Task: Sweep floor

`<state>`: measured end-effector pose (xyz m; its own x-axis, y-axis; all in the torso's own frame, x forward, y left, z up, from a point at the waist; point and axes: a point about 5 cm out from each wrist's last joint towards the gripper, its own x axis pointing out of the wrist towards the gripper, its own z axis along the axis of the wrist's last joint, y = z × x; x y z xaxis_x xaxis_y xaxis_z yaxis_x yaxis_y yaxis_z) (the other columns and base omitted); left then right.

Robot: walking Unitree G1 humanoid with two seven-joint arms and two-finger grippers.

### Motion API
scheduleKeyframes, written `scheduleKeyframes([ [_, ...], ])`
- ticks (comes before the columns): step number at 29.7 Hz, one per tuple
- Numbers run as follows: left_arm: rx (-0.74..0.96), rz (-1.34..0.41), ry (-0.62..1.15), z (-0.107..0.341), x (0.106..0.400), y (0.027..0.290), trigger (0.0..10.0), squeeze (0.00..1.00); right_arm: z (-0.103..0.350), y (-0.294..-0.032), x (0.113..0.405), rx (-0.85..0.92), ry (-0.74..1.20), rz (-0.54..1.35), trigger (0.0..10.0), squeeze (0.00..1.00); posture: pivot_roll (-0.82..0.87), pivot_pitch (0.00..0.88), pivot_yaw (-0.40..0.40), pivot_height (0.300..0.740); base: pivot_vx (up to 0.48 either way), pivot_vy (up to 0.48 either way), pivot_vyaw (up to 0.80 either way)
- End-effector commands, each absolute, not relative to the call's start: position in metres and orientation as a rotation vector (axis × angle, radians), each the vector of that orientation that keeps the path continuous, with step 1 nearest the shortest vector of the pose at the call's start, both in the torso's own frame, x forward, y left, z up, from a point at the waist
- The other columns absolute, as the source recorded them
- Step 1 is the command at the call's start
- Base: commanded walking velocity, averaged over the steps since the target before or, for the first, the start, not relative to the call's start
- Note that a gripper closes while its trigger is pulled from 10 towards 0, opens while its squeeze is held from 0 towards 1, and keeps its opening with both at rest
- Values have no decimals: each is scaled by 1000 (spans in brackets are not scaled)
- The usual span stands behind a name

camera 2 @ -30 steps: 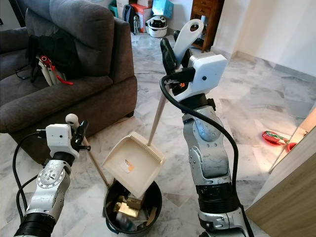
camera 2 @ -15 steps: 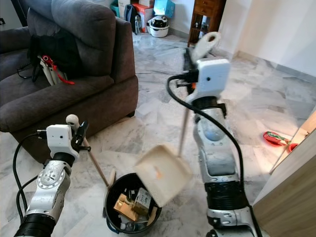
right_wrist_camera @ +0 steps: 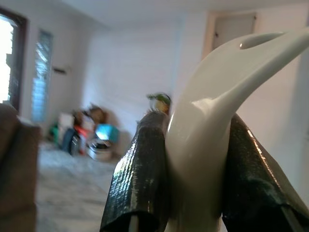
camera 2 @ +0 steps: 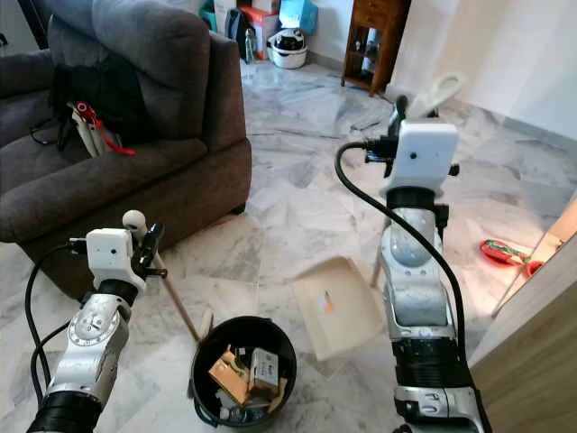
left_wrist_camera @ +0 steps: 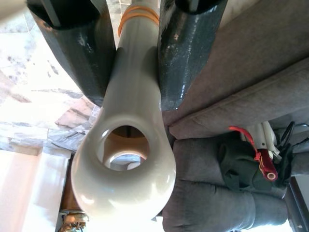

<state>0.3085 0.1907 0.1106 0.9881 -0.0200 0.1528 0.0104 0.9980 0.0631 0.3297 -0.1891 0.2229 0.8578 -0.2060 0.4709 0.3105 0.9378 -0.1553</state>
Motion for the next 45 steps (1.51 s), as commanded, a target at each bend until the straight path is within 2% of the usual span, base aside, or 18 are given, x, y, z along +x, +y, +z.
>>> scheduleKeyframes([
  [1,63,-36,-198,118,308,187,10000,0,222,-198,327,-301,-494,-309,10000,0,-38,0,-9,740,0,0,0],
  [5,60,-41,-197,118,307,186,10000,0,208,-200,327,-347,-461,-303,10000,0,-38,0,-10,740,0,0,0],
  [11,57,-53,-186,115,304,185,10000,0,177,-204,325,-310,-376,-286,10000,0,-39,0,-9,740,0,0,0],
  [13,47,-30,-171,110,299,189,10000,0,150,-209,325,-185,-268,-289,10000,0,-34,0,-10,740,0,0,0],
  [17,34,-10,-157,106,293,194,10000,0,128,-216,321,-109,-194,-307,10000,0,-31,0,-9,740,0,0,0],
  [26,25,-7,-111,94,281,196,10000,0,108,-221,317,-42,-146,-302,10000,0,-32,0,-7,740,0,0,0],
  [45,6,-10,-102,93,282,191,10000,0,102,-219,319,-28,-135,-274,10000,0,-33,0,-11,740,-51,0,0],
])
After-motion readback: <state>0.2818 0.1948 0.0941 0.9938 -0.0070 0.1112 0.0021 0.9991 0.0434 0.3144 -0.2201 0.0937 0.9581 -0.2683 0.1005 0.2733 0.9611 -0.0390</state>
